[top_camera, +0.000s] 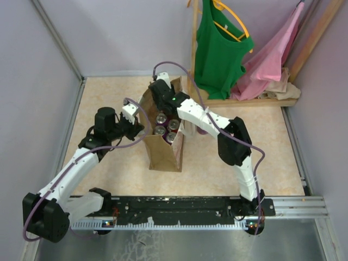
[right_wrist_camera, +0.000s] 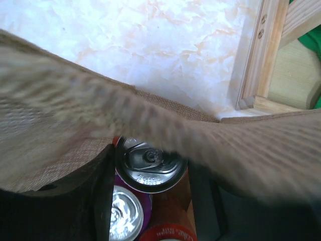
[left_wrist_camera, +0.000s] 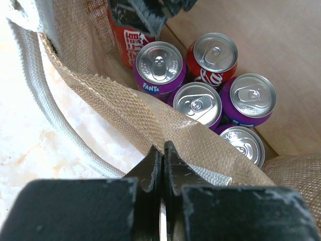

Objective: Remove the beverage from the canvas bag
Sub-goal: Take out the drink from the canvas bag.

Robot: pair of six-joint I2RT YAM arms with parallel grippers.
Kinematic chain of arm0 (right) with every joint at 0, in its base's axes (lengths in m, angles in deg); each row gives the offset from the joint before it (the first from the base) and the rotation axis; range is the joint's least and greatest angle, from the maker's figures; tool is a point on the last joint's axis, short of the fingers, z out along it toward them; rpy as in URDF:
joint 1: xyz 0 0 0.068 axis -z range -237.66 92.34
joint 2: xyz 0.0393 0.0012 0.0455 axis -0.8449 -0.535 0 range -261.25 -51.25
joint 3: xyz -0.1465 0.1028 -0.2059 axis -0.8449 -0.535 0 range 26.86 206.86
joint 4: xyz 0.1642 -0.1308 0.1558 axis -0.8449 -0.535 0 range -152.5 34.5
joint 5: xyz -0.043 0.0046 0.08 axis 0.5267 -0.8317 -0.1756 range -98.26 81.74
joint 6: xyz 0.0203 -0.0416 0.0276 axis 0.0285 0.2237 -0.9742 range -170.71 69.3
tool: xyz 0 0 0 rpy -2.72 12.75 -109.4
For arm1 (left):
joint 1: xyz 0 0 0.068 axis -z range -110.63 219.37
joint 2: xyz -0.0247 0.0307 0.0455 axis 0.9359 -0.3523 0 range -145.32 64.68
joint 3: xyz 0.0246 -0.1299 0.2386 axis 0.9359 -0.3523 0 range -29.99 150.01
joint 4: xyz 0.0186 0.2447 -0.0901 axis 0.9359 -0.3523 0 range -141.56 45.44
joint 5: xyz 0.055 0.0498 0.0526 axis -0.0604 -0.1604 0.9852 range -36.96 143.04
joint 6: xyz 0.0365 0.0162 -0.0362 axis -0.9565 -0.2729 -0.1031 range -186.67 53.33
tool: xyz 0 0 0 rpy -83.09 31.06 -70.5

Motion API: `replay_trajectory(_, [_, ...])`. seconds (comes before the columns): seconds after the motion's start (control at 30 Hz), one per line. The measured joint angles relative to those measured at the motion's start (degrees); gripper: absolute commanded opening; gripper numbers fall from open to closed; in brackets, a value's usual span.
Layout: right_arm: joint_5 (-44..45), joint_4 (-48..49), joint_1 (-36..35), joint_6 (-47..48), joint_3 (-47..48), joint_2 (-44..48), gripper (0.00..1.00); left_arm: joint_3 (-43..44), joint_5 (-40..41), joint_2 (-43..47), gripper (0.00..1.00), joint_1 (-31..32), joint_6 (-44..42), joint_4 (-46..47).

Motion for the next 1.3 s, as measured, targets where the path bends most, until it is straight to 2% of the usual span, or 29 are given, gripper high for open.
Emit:
replay_trajectory(0.23, [-2.29, -0.90, -0.11, 1.66, 2.43, 4.48, 0.00, 0.00, 0.04, 0.04, 0.06, 0.00, 0.02, 0.00])
replay_trajectory(0.67, [-4.35, -5.51, -1.36, 3.93, 10.73, 6.27, 0.00, 0.00, 0.48, 0.46, 0.08, 0.00, 0.02, 0.02])
replay_trajectory(1.0, [-4.04, -11.10, -1.90, 5.81, 21.84, 6.27, 0.00, 0.00, 0.42, 0.24, 0.08, 0.00, 0.00, 0.24])
replay_trajectory(1.3, [-1.22, -11.06, -3.10, 8.76, 21.99, 6.99, 0.00, 0.00, 0.42, 0.26, 0.09, 0.00, 0.04, 0.31])
